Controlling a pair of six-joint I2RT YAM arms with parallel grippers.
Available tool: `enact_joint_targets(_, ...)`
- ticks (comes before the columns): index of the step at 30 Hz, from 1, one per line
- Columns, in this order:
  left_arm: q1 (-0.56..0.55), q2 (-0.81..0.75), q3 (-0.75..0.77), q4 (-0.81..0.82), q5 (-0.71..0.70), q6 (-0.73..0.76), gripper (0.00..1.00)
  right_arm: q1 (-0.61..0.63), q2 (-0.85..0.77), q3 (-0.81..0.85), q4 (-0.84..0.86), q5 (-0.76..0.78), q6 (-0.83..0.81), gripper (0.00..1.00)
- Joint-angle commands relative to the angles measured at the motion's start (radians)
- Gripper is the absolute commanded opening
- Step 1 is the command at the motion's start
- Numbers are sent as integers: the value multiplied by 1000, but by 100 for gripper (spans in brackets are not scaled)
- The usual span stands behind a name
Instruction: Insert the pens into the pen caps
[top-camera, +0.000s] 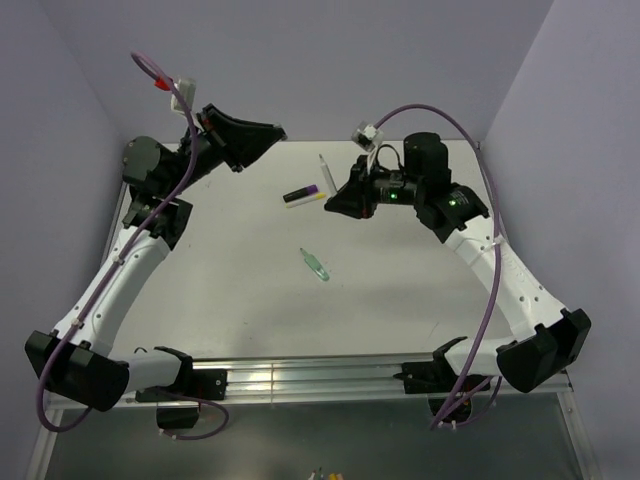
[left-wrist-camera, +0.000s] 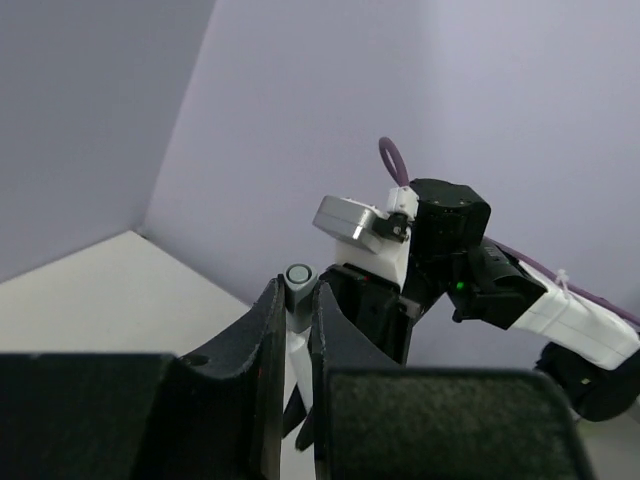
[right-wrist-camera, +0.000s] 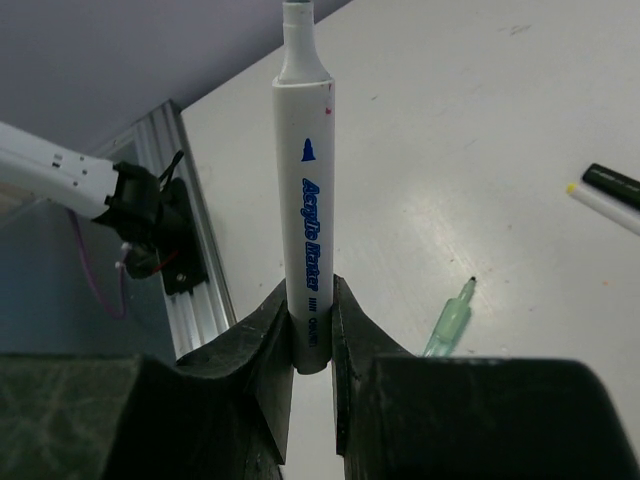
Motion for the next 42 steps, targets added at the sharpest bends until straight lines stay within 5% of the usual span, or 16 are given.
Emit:
enact_joint_targets(1, -27, 8, -29, 202, 28, -169, 0, 63, -31, -4, -5, 63, -49, 0)
enact_joint_targets(12, -106, 41, -55, 205, 29, -210, 0, 100, -13, 52, -30, 84, -49, 0)
enact_joint_targets(42, -109, 65, -106, 150, 11, -170, 0, 99, -45, 68, -56, 41, -84, 0)
